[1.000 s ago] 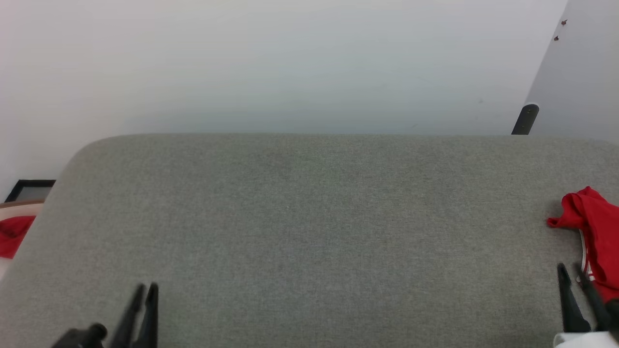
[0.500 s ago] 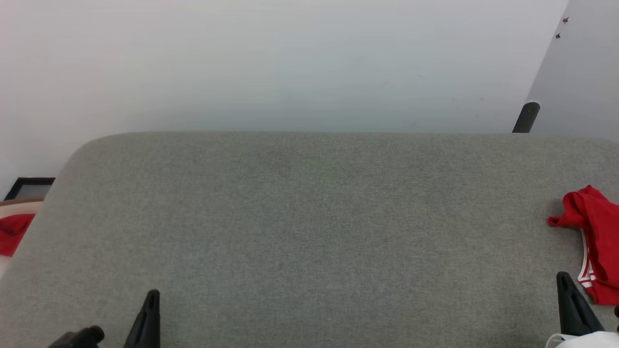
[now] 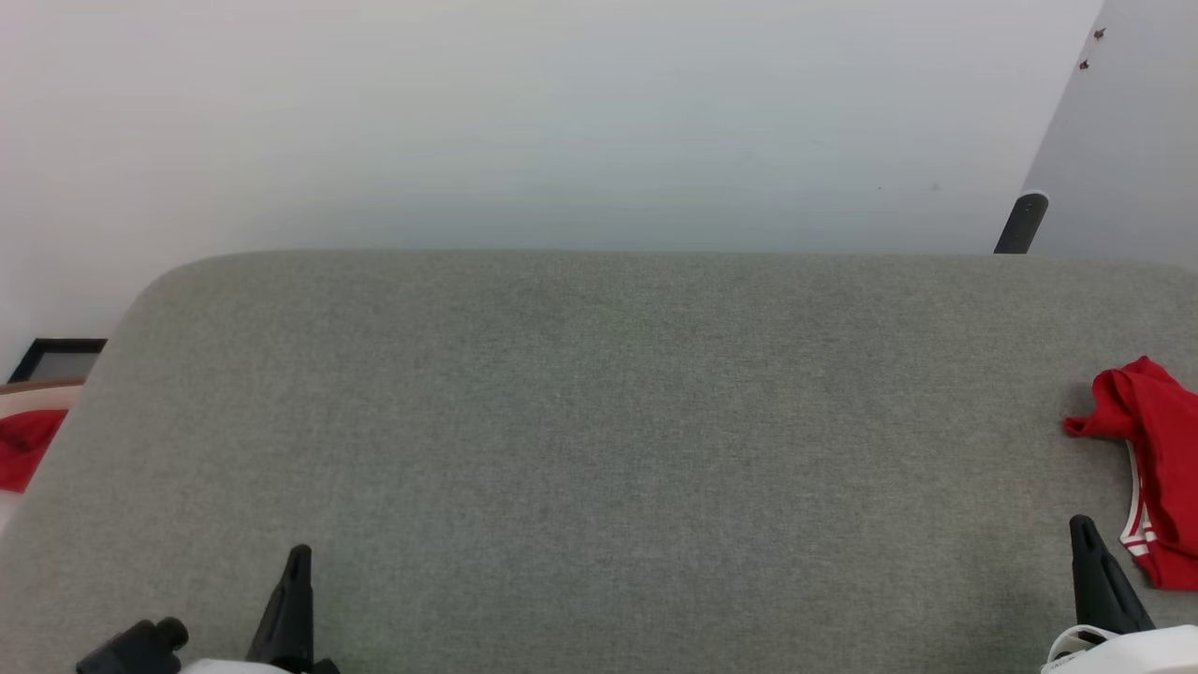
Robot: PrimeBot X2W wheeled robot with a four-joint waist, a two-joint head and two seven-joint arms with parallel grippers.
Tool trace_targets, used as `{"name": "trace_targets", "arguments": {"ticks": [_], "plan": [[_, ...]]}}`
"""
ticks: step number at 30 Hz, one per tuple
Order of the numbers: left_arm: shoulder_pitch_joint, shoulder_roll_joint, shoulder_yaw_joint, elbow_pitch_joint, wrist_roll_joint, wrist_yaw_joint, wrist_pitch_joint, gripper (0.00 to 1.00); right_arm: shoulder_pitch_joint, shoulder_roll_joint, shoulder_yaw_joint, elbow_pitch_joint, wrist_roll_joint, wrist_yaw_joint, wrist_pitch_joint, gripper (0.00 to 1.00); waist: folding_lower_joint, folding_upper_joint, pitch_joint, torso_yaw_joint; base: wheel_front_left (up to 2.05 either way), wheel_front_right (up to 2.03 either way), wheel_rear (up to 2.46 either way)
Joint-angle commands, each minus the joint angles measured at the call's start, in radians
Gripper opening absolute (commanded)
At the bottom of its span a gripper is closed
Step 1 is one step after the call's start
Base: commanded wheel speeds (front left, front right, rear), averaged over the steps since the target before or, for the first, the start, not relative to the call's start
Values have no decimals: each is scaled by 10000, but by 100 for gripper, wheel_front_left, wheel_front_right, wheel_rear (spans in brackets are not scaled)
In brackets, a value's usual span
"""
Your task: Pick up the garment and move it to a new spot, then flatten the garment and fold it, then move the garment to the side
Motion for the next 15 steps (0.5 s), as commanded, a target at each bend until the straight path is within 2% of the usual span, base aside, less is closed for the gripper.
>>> {"name": "trace_targets", "arguments": {"ticks": [1, 15], "plan": [[-274, 43, 83, -99, -307, -1, 79, 0, -277, -20, 25, -89, 397, -2, 56, 0, 0, 0, 6, 2, 0, 0, 0], [-569, -205, 223, -31, -1935, -1, 591, 0, -527, 101, 86, 64, 2550, -3, 439, 0, 0, 0, 72, 15, 0, 0, 0]]}}
